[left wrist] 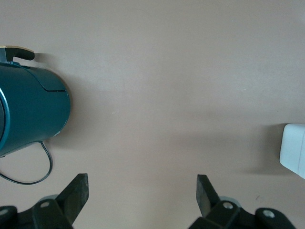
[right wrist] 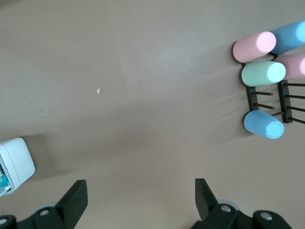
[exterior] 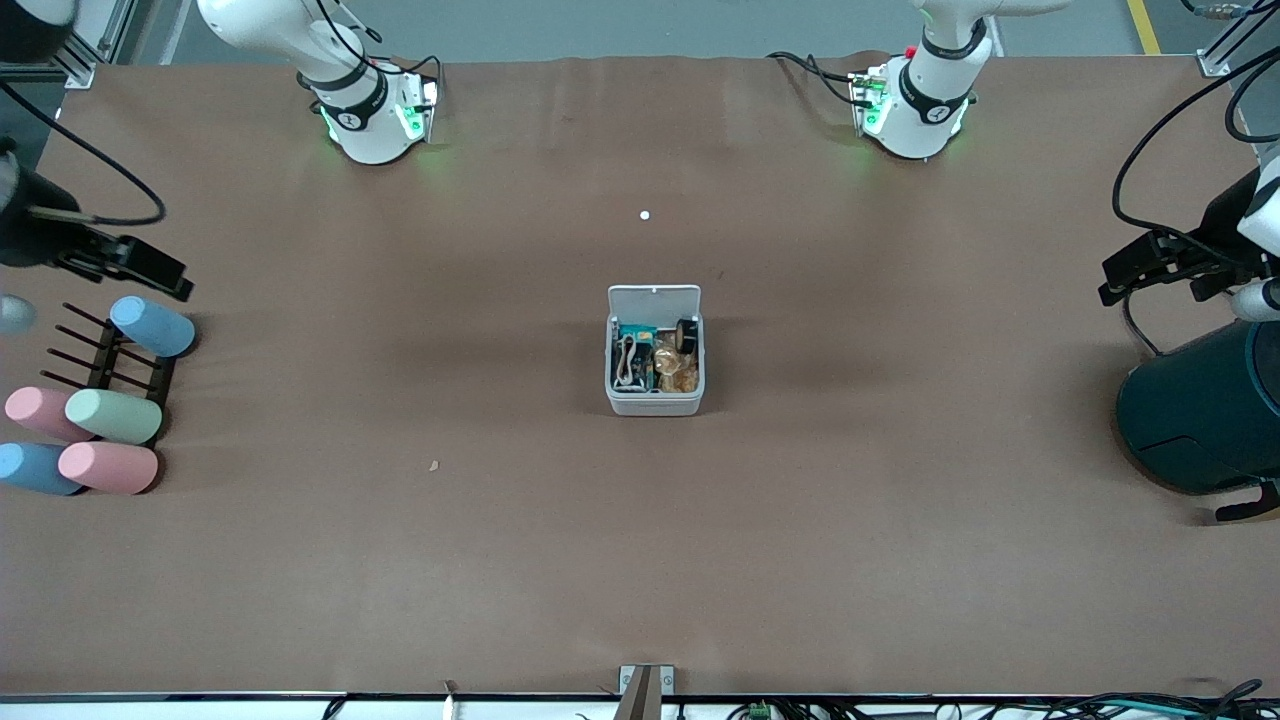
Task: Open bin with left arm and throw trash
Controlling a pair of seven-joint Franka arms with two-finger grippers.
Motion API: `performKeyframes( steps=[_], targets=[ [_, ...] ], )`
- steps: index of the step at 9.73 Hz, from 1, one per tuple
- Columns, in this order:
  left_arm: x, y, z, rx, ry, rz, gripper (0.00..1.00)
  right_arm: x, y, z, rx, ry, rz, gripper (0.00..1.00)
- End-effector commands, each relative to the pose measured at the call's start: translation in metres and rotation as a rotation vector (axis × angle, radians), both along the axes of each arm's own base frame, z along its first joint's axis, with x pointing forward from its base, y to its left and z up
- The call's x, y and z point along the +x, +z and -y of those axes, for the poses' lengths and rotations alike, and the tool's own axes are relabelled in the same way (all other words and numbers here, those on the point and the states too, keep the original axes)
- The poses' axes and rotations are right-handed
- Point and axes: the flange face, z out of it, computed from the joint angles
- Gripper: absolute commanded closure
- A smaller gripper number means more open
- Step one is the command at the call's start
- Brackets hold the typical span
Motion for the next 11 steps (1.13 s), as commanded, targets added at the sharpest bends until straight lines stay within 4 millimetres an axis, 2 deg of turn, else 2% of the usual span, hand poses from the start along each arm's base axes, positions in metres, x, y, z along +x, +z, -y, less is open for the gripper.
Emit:
performKeyframes(
  steps=[1,6,11],
  targets=[
    [0.002,0.005,-0.001,-0.017,-0.003,0.003,0.0,-0.005,-0.002,0.027,0.047,-0.009,-0.01,0.01],
    [0.002,0.005,-0.001,-0.016,-0.007,0.003,0.0,-0.003,-0.004,0.027,0.062,0.031,-0.01,0.01],
    [0.003,0.004,-0.001,-0.017,-0.003,0.002,0.0,-0.005,0.0,0.017,0.048,0.049,-0.005,0.01]
  ],
)
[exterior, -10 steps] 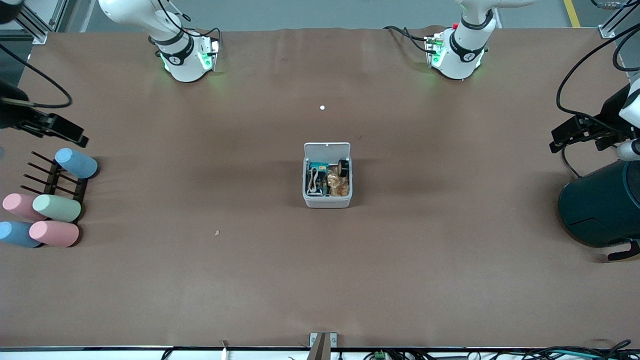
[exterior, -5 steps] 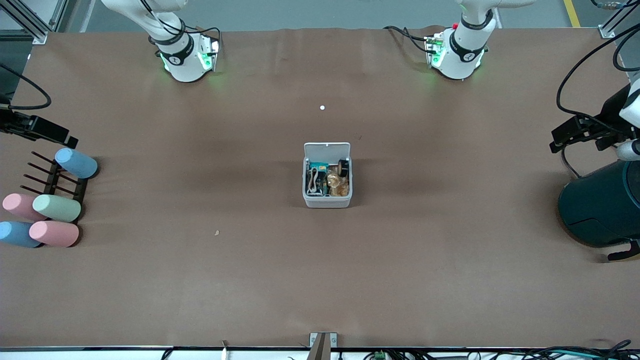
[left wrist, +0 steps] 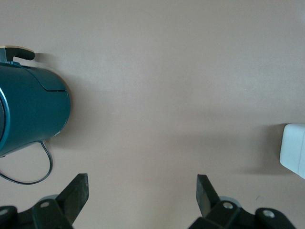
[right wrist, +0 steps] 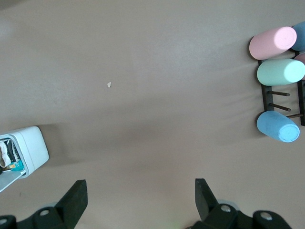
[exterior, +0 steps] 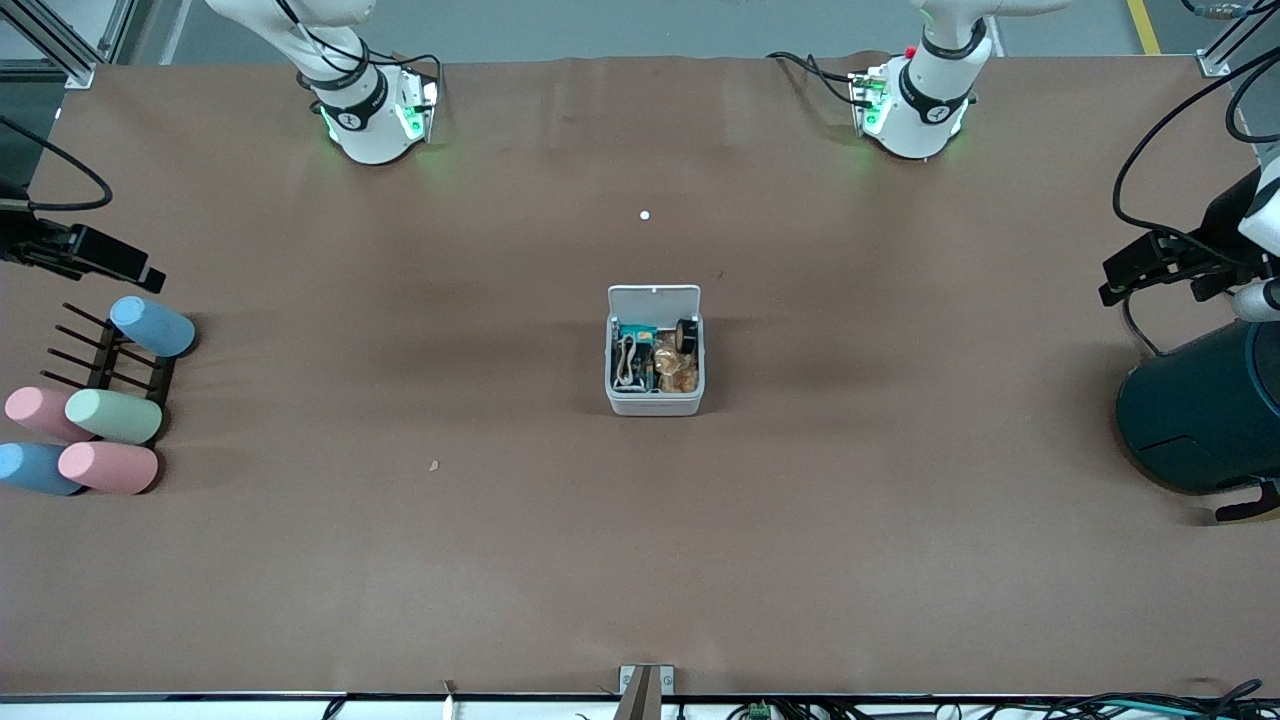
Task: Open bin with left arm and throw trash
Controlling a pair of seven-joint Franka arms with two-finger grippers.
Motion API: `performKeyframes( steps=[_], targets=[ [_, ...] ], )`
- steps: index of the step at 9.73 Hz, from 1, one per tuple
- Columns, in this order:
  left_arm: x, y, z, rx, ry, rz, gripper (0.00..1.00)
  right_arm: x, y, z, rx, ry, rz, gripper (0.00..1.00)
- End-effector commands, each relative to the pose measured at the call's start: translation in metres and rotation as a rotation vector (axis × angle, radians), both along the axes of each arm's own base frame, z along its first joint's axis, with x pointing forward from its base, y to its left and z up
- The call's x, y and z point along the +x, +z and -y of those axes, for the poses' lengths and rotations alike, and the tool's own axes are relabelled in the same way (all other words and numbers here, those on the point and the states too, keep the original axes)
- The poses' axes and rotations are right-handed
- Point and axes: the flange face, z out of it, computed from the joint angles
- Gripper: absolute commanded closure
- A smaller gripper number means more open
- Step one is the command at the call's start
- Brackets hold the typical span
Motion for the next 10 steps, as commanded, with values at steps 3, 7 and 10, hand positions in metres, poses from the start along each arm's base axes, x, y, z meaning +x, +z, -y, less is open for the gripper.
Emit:
performKeyframes(
  steps=[3,7,10],
  targets=[
    [0.003,0.002,-0.002,-0.015,0.0,-0.001,0.0,-0.011,0.011,0.007,-0.038,-0.014,0.017,0.01],
    [0.003,0.003,-0.001,-0.015,0.0,0.0,0.0,-0.044,0.024,0.018,-0.031,0.028,0.049,0.01],
    [0.003,0.003,-0.002,-0.018,-0.003,0.0,0.0,-0.044,0.023,0.007,-0.034,0.049,0.048,0.01]
  ],
)
